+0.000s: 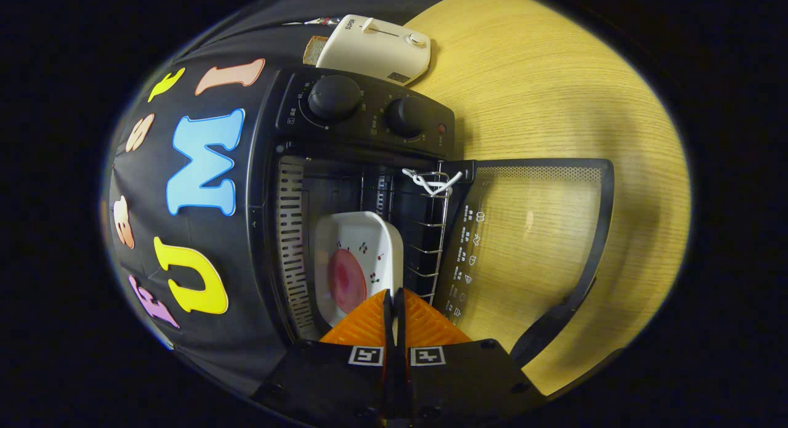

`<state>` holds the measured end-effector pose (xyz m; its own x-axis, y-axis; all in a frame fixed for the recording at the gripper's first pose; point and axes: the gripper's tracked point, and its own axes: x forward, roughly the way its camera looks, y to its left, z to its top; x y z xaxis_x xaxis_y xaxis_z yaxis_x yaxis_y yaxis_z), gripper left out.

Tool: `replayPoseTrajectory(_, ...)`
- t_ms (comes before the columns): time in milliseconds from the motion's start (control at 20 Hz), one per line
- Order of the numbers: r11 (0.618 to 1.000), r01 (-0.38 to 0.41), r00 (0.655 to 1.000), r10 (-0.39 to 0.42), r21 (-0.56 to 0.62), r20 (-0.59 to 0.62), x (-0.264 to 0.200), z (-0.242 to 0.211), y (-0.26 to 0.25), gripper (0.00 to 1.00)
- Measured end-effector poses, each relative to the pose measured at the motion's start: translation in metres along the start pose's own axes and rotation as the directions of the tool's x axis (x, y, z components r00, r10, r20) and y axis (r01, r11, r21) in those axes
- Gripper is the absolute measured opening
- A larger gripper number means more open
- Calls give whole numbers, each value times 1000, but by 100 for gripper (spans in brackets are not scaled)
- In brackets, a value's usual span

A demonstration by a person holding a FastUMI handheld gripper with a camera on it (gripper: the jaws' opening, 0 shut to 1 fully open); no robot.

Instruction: Open the toaster oven, put the food inside, and close the toaster oven door.

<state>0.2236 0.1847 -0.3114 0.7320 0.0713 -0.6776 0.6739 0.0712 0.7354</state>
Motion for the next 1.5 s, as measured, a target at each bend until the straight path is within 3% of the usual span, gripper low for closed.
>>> replayPoseTrajectory(300, 1000, 8, 1000, -9, 28, 16, 19, -3, 3, 2)
replayPoseTrajectory(750, 1000, -8, 1000, 8, -14, 19, 18, -5, 6, 10)
replayPoseTrajectory(850, 999, -38, 999, 37, -24, -23, 13, -14, 13, 24)
replayPoseTrajectory(900, 998, -56, 998, 55, -38, -28, 9, -16, 16, 43)
replayPoseTrajectory(1100, 988, -86, 995, 79, -132, -56, -8, -22, 21, 96)
replayPoseTrajectory(1300, 959, -102, 993, 83, -265, -82, -30, -25, 19, 96)
replayPoseTrajectory(1500, 849, -126, 990, 75, -513, -118, -56, -33, 10, 96)
